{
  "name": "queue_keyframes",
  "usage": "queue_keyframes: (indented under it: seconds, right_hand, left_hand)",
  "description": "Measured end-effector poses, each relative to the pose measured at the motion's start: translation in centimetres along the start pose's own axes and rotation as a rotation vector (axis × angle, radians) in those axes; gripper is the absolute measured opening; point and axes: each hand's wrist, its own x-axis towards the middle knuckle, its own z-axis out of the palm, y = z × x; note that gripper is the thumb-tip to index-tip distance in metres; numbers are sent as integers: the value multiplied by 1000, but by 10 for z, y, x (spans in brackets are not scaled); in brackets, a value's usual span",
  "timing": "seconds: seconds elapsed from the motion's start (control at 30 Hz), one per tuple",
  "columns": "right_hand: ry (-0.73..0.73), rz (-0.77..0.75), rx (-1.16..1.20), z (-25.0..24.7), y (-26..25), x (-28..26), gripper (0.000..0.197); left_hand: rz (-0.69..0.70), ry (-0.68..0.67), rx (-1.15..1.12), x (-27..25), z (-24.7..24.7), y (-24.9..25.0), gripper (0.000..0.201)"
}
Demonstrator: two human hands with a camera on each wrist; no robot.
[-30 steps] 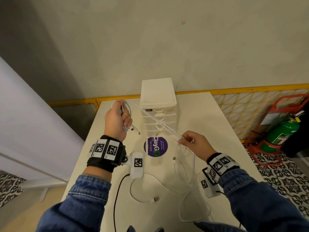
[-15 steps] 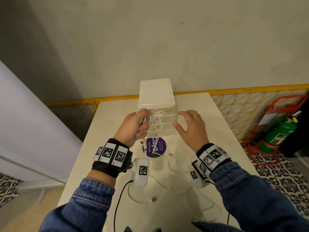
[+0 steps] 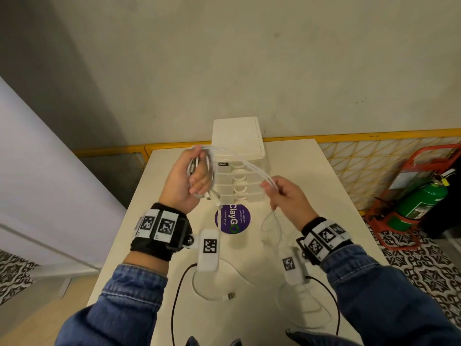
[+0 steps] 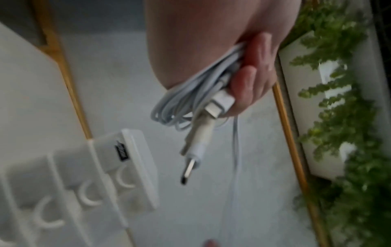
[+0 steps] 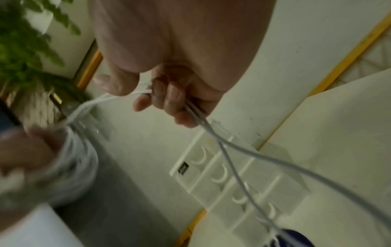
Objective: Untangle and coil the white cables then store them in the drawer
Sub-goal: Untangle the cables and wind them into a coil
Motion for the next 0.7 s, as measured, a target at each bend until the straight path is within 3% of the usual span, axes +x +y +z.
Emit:
queue_keyframes:
  seconds: [0.1,0.17,0.23,0.3,0.4,0.57,0.7]
  right_hand:
    - [192,-83,-7,-16,-10,12,15]
    - [366,-124,-9,-28,-12,23,15]
    - [417,-145,-57,-38,-11,31,13]
    - [347,-134,-170,-42,-5,36,11]
    - [235,-64,-289,-35,4,40,12]
    - [-15,45,-593,-5,35,27,27]
    - [-223,69,-612,28,46,8,26]
  left_hand:
    - [-88,30,162,-5,-17,-13,32]
    - [-189,-26,294,-16,-23,-25,34]
    - [-304,-127,392,-29,-24,-37,38]
    - [-393,-247,350,-39,-21,-47,38]
    - [-425,-317,166,-40,-9,-49,31]
    - [-306,-310,-23,-23,17,-33,20]
    - [-110,-231,-241,-2,25,-29,15]
